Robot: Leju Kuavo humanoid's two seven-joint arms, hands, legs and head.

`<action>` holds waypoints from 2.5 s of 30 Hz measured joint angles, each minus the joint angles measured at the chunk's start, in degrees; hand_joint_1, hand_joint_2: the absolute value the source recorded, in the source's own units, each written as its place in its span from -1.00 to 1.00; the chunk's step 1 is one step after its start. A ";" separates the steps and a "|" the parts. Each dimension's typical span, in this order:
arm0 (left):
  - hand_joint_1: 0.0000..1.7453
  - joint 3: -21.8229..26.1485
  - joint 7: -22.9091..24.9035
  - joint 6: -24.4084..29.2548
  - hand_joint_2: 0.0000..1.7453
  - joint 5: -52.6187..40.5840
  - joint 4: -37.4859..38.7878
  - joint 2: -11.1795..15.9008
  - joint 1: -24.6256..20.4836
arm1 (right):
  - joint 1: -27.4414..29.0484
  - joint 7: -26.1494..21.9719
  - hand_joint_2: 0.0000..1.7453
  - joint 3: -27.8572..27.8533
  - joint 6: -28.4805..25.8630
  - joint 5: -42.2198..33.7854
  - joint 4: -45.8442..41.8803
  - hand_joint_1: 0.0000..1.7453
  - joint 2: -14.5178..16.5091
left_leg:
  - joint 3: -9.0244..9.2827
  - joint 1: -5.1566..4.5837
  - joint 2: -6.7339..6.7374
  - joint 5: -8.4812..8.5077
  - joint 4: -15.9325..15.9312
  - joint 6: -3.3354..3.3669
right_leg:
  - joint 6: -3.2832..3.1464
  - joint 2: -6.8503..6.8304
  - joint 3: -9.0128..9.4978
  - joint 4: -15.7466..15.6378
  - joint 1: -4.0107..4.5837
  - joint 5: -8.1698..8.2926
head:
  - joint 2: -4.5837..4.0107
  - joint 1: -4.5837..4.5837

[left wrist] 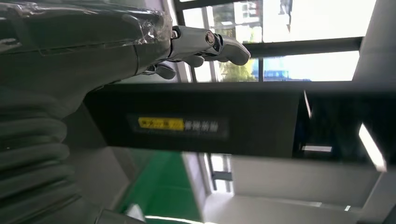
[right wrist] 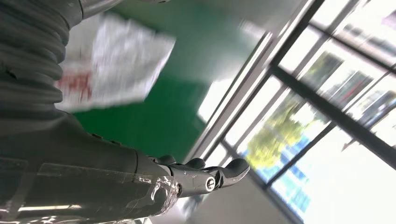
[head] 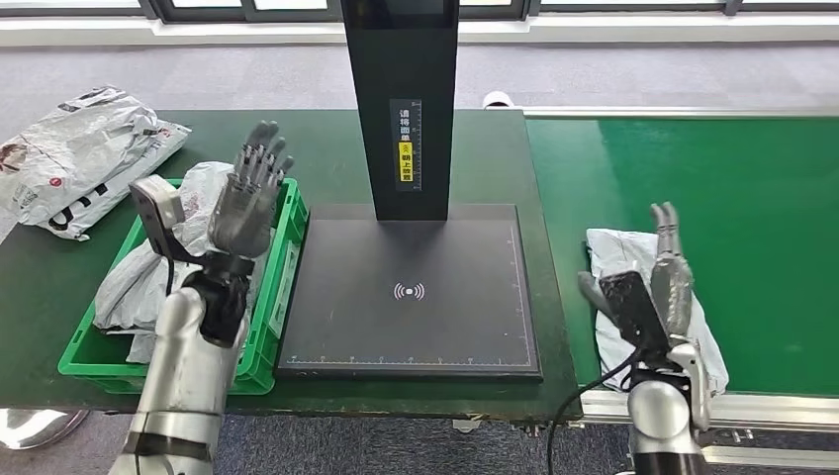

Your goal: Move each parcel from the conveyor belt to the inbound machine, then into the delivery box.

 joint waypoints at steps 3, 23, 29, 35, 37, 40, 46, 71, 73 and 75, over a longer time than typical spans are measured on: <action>-1.00 -4.23 -2.50 0.96 1.00 -3.95 -7.90 -0.03 6.25 | -7.34 5.15 1.00 -2.60 -3.25 9.84 8.17 -1.00 -4.80 | -0.07 -0.10 -0.01 -0.05 0.13 0.13 | 0.18 -0.01 0.00 -0.02 -0.05 0.03 | 0.00 0.00; -1.00 -9.19 -6.42 -0.66 1.00 -7.60 -18.24 -0.10 13.22 | -30.27 17.00 1.00 -2.84 13.04 29.87 52.56 -1.00 -18.74 | -0.20 -0.17 -0.29 0.14 0.18 0.49 | 0.40 -0.30 0.00 0.00 -0.18 0.12 | 0.00 0.00; -1.00 -9.19 -7.45 -1.40 1.00 -7.51 -16.59 -0.09 12.43 | -30.52 13.03 1.00 -0.69 24.22 30.44 63.00 -1.00 -19.06 | -0.21 -0.17 -0.32 0.14 0.18 0.49 | 0.40 -0.31 -0.02 0.00 -0.16 0.12 | 0.00 0.00; -1.00 -9.19 -8.27 -0.73 1.00 -7.00 -15.71 0.18 11.88 | -28.75 8.23 1.00 -0.07 28.83 29.79 67.67 -1.00 -18.38 | -0.23 -0.17 -0.32 0.13 0.17 0.49 | 0.41 -0.30 -0.04 0.00 -0.15 0.10 | 0.00 0.01; -1.00 -9.19 -8.47 -0.13 1.00 -7.34 -15.58 0.22 11.89 | -28.70 8.05 1.00 0.00 29.22 29.90 68.39 -1.00 -18.05 | -0.22 -0.17 -0.31 0.13 0.17 0.49 | 0.41 -0.30 -0.03 0.00 -0.13 0.10 | 0.00 0.01; -1.00 -9.19 -9.06 0.68 1.00 -8.46 -15.60 0.23 12.04 | -28.72 6.28 1.00 0.11 29.45 29.84 68.94 -1.00 -17.45 | -0.19 -0.17 -0.31 0.13 0.17 0.49 | 0.41 -0.28 0.02 0.00 -0.11 0.11 | 0.00 0.01; -1.00 -9.19 -10.14 1.47 1.00 -9.53 -16.69 0.25 13.36 | -28.42 0.78 1.00 0.23 27.00 28.04 69.34 1.00 -15.88 | -0.11 -0.17 -0.11 0.13 0.17 0.49 | 0.41 -0.14 0.04 -0.01 -0.10 0.13 | 0.00 0.01; -1.00 -9.19 -10.24 2.51 1.00 -10.75 -19.70 0.69 15.19 | -28.30 -3.76 1.00 -1.11 23.84 20.92 69.51 1.00 -13.33 | -0.05 -0.17 -0.13 0.13 0.18 0.47 | 0.40 -0.15 0.14 0.00 -0.03 0.13 | 0.00 0.00; -1.00 -9.19 -10.25 3.08 1.00 -10.88 -20.08 0.73 15.57 | -28.27 -5.02 1.00 -1.95 23.11 18.81 69.51 1.00 -13.24 | -0.08 -0.17 -0.15 0.13 0.17 0.47 | 0.40 -0.16 0.13 0.00 -0.03 0.13 | 0.00 0.00; -1.00 -9.18 -10.25 4.09 1.00 -11.08 -20.74 0.76 16.31 | -28.26 -7.21 1.00 -3.30 21.84 15.09 69.29 1.00 -13.07 | -0.12 -0.17 -0.16 0.13 0.17 0.47 | 0.40 -0.16 0.11 0.00 -0.03 0.14 | 0.00 0.01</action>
